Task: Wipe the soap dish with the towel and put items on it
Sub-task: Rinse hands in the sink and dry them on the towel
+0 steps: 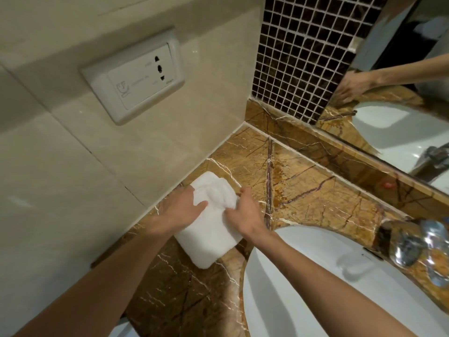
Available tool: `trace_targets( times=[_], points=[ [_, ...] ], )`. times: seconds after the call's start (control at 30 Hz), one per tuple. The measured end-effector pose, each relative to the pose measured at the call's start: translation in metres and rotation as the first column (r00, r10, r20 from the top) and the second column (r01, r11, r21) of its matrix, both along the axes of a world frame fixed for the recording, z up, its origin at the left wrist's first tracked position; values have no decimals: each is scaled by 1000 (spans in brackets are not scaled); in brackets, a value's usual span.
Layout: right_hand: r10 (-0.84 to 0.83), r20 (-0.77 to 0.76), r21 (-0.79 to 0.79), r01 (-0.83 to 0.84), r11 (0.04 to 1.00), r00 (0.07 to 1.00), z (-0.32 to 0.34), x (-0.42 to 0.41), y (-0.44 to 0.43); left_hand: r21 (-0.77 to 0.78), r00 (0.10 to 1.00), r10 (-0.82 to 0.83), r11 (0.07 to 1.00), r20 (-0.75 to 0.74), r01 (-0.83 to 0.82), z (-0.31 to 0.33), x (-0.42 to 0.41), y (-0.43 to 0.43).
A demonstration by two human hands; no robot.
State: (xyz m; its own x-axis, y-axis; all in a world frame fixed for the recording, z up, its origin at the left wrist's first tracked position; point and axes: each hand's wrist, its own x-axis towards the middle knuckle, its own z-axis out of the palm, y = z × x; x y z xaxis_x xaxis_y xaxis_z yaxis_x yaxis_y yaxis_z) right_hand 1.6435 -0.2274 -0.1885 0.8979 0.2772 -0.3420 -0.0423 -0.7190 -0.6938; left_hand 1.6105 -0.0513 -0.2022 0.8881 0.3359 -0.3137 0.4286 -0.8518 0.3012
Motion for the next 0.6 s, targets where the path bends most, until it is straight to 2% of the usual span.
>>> trace_targets(
  times=[0.13, 0.23, 0.4, 0.6],
  points=[
    [80, -14, -149, -81, 986, 997, 6, 9, -7, -10, 999, 29, 1000, 19, -29, 3, -6, -17],
    [84, -22, -142, -87, 986, 996, 6, 15, -6, -34, 997, 80, 996, 23, -79, 7, -6, -18],
    [124, 59, -94, -118, 989, 991, -1, 21, 1, -116, 992, 124, 986, 20, -121, 7, -8, -10],
    [141, 144, -137, -121, 983, 979, -16, 25, 6, -145, 973, 229, 963, -7, -228, 1, -11, -7]
  ],
)
